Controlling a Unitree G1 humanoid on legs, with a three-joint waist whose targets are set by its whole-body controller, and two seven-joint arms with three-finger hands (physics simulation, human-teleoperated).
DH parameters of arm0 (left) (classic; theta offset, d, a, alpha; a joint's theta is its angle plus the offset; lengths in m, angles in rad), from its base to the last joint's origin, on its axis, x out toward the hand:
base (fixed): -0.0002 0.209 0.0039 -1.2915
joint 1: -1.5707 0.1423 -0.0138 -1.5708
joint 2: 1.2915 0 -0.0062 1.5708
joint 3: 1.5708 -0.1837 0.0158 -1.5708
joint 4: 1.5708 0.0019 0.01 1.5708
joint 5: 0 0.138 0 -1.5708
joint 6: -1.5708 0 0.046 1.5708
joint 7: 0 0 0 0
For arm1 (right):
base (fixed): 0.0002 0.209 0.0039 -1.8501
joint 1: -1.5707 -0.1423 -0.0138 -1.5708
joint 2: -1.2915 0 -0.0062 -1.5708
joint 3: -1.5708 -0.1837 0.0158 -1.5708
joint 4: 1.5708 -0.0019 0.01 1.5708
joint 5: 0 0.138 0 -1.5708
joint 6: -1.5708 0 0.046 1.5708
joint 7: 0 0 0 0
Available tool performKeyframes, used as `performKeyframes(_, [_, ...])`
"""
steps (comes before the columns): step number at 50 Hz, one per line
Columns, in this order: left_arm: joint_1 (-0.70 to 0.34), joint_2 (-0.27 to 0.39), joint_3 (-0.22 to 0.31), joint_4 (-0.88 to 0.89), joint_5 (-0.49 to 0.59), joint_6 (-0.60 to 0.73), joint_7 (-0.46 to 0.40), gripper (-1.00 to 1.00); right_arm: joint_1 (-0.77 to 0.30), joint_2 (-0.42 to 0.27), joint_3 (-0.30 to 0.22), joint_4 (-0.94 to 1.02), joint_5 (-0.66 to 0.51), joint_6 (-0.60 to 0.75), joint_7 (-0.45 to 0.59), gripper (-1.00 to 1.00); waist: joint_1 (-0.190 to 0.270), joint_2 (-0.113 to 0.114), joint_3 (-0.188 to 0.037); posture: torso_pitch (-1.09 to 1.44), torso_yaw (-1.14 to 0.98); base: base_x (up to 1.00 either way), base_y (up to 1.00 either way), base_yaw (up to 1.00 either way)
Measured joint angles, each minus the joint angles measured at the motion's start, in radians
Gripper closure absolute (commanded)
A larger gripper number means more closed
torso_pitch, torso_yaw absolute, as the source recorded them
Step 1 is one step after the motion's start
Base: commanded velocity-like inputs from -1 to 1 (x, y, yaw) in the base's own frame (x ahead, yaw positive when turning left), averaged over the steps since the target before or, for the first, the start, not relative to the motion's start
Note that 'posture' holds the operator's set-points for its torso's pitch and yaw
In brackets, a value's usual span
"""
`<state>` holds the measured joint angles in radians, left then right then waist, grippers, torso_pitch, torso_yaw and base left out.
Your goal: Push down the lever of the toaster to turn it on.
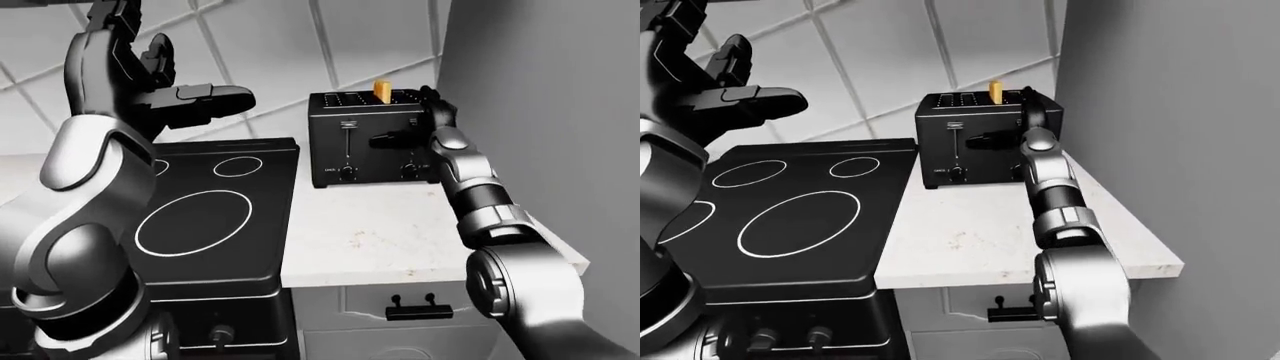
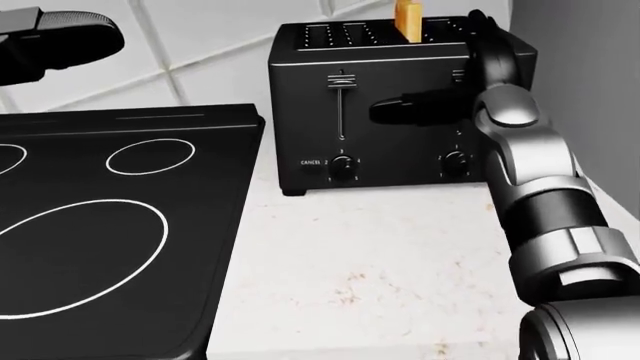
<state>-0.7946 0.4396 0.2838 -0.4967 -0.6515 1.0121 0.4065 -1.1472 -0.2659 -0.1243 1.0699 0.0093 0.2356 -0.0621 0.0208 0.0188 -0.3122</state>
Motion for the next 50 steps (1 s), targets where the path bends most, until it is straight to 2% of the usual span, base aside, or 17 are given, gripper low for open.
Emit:
performKeyframes(18, [0.000, 0.007, 0.002, 0.001, -0.011, -0.005, 0.006, -1.00, -0.060, 0.002, -0.006, 0.155, -0.024, -0.104, -0.011, -1.00, 0.002, 0.002, 0.001, -0.47, 0.00, 0.00, 0.00, 0.00])
performKeyframes(50, [-0.003, 0.009, 0.001, 0.000, -0.007, -0.003, 0.007, -1.00, -0.061, 0.000, -0.008, 0.149, -0.056, -0.070, 0.002, -1.00, 0.006, -0.002, -0.006, -0.47, 0.00, 0.00, 0.00, 0.00])
